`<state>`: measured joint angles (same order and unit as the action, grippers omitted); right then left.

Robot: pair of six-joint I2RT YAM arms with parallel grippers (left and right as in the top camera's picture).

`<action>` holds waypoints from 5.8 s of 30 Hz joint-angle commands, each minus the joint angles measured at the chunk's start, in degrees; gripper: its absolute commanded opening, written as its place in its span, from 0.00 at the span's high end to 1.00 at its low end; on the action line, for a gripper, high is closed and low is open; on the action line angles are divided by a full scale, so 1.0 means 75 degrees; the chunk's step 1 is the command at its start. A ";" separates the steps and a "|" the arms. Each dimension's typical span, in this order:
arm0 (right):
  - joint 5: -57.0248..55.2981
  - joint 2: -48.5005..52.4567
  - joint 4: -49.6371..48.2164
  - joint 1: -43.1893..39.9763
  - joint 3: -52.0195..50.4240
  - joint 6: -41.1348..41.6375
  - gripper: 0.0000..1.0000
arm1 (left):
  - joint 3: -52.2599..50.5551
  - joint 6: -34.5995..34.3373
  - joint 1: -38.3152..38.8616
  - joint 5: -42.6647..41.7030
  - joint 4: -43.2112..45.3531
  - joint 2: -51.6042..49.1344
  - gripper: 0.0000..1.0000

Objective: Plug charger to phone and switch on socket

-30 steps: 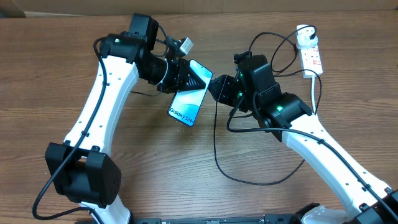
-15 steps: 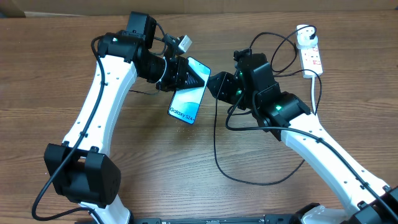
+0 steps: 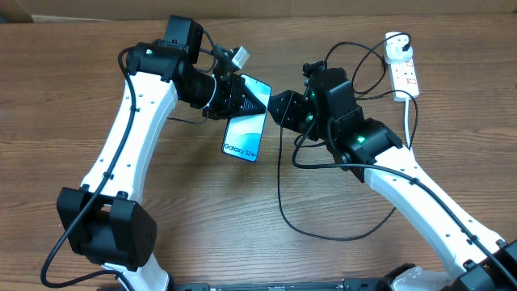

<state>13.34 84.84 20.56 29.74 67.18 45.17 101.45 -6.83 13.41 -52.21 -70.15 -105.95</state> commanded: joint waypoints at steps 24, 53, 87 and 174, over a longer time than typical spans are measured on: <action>0.0804 -0.0207 0.0058 0.0758 0.0554 0.0329 0.77 | -0.0020 -0.0003 0.0420 0.0189 0.0239 0.0041 0.96; 0.0731 -0.0207 0.0102 0.0790 0.0557 0.0000 0.77 | -0.0020 -0.0364 0.0388 0.0283 0.0344 0.0041 0.96; -0.2838 0.3978 0.6566 -0.0119 0.5735 -0.2693 0.64 | -0.0020 -0.4062 -0.2503 -0.3241 0.1510 0.0041 0.96; -0.1743 0.6913 0.3876 -0.0568 0.4992 -0.3625 0.74 | -0.0023 -0.3771 -0.2527 -0.3354 0.1763 -0.1466 0.96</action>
<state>-1.37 134.96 50.13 25.58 107.39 17.93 101.38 -36.01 -5.98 -75.81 -56.99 -117.47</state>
